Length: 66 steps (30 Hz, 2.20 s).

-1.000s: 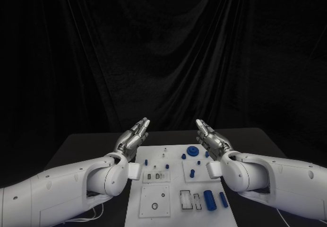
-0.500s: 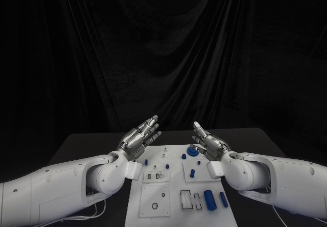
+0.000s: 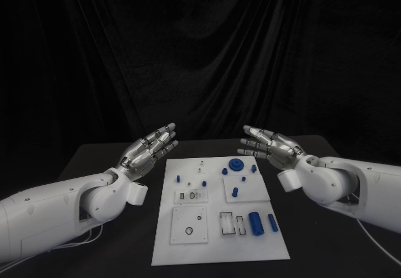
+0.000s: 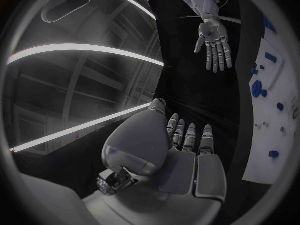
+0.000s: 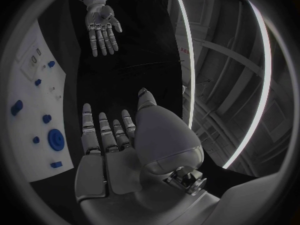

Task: Assemble the parts on the task board

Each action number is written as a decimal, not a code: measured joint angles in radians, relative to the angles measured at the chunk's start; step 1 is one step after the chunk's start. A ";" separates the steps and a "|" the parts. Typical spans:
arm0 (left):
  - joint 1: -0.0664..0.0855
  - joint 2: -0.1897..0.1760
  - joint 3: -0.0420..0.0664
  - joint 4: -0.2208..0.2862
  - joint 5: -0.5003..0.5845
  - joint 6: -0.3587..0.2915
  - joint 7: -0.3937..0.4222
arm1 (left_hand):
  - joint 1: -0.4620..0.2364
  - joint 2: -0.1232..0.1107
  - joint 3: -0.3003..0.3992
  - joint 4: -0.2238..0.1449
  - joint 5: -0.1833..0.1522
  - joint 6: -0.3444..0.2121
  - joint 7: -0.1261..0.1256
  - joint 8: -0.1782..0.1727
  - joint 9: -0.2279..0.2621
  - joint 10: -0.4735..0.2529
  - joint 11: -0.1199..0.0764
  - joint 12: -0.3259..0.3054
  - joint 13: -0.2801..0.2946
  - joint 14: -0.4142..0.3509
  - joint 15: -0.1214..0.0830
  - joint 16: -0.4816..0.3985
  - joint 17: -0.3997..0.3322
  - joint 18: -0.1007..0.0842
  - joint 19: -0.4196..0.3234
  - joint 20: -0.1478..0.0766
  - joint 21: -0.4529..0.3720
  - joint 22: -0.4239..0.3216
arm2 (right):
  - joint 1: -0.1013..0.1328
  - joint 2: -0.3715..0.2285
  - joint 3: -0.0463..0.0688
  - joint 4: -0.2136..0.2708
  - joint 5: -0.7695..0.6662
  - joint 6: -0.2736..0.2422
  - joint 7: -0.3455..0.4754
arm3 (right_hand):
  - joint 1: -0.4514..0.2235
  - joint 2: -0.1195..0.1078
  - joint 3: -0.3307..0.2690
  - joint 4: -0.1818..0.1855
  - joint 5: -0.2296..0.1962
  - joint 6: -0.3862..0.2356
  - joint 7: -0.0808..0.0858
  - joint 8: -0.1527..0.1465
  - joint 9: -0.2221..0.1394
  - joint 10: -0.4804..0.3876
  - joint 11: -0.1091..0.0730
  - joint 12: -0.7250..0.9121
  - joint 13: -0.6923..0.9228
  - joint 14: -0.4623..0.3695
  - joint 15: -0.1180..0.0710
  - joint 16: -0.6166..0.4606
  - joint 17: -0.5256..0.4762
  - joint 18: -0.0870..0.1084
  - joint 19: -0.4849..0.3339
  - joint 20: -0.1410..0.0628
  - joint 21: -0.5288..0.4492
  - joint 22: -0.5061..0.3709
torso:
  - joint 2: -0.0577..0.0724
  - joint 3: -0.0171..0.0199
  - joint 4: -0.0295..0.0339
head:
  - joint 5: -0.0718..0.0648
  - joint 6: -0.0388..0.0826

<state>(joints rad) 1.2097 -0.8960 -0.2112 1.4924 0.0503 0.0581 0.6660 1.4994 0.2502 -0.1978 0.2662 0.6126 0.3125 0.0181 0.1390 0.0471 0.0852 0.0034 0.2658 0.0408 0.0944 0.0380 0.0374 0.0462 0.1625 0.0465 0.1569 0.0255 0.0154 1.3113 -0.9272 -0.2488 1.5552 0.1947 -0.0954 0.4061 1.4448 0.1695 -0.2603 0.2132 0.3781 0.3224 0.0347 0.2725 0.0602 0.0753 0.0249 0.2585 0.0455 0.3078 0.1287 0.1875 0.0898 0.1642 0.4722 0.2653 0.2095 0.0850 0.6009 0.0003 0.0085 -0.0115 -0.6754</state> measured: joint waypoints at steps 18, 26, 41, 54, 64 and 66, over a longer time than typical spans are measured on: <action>0.014 -0.140 0.000 0.089 -0.101 -0.081 0.009 | 0.077 -0.041 0.066 0.002 0.078 0.142 0.025 0.055 0.009 0.136 0.071 0.176 0.016 0.122 0.025 0.051 0.036 0.016 0.042 0.027 0.025 0.011 | 0.202 -0.013 0.002 0.045 -0.509 -0.090 -0.219 | 0.213 -0.006 0.126 -0.197 -0.036 0.213 0.070 0.133 0.010 0.208 0.082 0.409 0.020 0.599 -0.034 0.339 0.060 0.000 0.476 -0.082 0.286 0.127 | 0.076 -0.0066 0.0238 | -0.020 -0.054; 0.020 -0.177 0.001 0.150 -0.096 -0.102 0.010 | 0.081 -0.037 0.106 0.005 0.078 0.179 0.037 0.068 0.013 0.163 0.088 0.199 0.020 0.118 0.040 0.051 0.032 0.016 0.038 0.032 0.025 0.009 | 0.235 0.019 0.001 0.029 -1.003 -0.120 -0.397 | 0.081 -0.085 0.120 -0.099 -0.147 0.257 0.025 0.103 0.010 0.379 0.081 0.391 0.019 0.858 -0.113 0.581 0.172 0.000 0.651 -0.143 0.504 0.272 | 0.113 -0.0156 0.0384 | -0.023 -0.075; 0.023 -0.217 0.003 0.222 -0.016 -0.105 0.011 | 0.081 -0.037 0.125 0.010 0.078 0.183 0.041 0.068 0.013 0.170 0.095 0.203 0.020 0.115 0.043 0.051 0.031 0.016 0.036 0.033 0.024 0.008 | 0.239 0.035 0.001 0.054 -1.705 -0.093 -0.558 | 0.071 -0.151 0.247 -0.095 -0.020 0.391 -0.012 -0.005 0.043 0.588 0.050 0.250 0.019 1.037 -0.159 0.984 0.609 -0.033 0.833 -0.189 0.982 0.852 | 0.202 -0.0509 0.0716 | -0.070 -0.046; 0.023 -0.199 0.003 0.214 -0.002 -0.093 0.012 | 0.087 -0.042 0.165 0.008 0.082 0.146 0.045 0.055 0.010 0.147 0.114 0.182 0.019 0.108 0.057 0.055 0.029 0.016 0.031 0.049 0.021 0.008 | 0.209 0.025 0.000 0.070 -1.874 -0.068 -0.586 | 0.042 -0.191 0.278 -0.080 -0.054 0.417 -0.006 -0.033 0.063 0.641 0.059 0.207 0.021 1.078 -0.157 1.044 0.730 -0.040 0.859 -0.190 1.057 0.969 | 0.240 -0.0651 0.0885 | -0.104 -0.024; 0.023 -0.200 0.003 0.218 0.000 -0.079 0.012 | 0.087 -0.042 0.178 0.010 0.082 0.136 0.044 0.052 0.010 0.142 0.117 0.178 0.018 0.112 0.061 0.059 0.030 0.016 0.036 0.054 0.021 0.008 | 0.206 0.010 0.001 0.089 -1.902 -0.058 -0.589 | 0.042 -0.191 0.284 -0.080 -0.049 0.417 -0.006 -0.038 0.067 0.645 0.056 0.199 0.022 1.085 -0.156 1.048 0.747 -0.050 0.863 -0.187 1.069 0.985 | 0.248 -0.0647 0.0941 | -0.105 -0.017; 0.023 -0.199 0.003 0.219 0.000 -0.077 0.012 | 0.085 -0.044 0.182 0.008 0.082 0.132 0.040 0.047 0.009 0.142 0.117 0.178 0.018 0.117 0.066 0.066 0.030 0.016 0.036 0.054 0.021 0.008 | 0.204 0.008 0.001 0.091 -1.904 -0.058 -0.589 | 0.038 -0.195 0.287 -0.077 -0.046 0.424 -0.007 -0.043 0.069 0.656 0.055 0.199 0.023 1.085 -0.156 1.053 0.752 -0.056 0.863 -0.187 1.072 0.992 | 0.248 -0.0647 0.0946 | -0.103 -0.023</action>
<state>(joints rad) 1.2326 -1.0946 -0.2079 1.7114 0.0505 -0.0191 0.6779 1.5841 0.2059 -0.0154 0.2745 0.6947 0.4443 0.0586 0.1856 0.0560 0.2268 0.1200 0.4442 0.0593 0.2112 0.1039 0.1036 0.0758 0.1781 0.0828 0.2113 0.0461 0.0237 1.5155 -0.9195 -0.2476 1.6459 -1.7095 -0.1532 -0.1833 1.4825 -0.0257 0.0269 0.1366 0.3325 0.7467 0.0279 0.2299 0.1295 0.7316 0.0801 0.4577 0.0684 1.3929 -0.0277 1.2407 0.8417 0.1086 1.3350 0.0786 1.2818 1.0771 0.8490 -0.0644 0.1032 -0.1148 -0.6987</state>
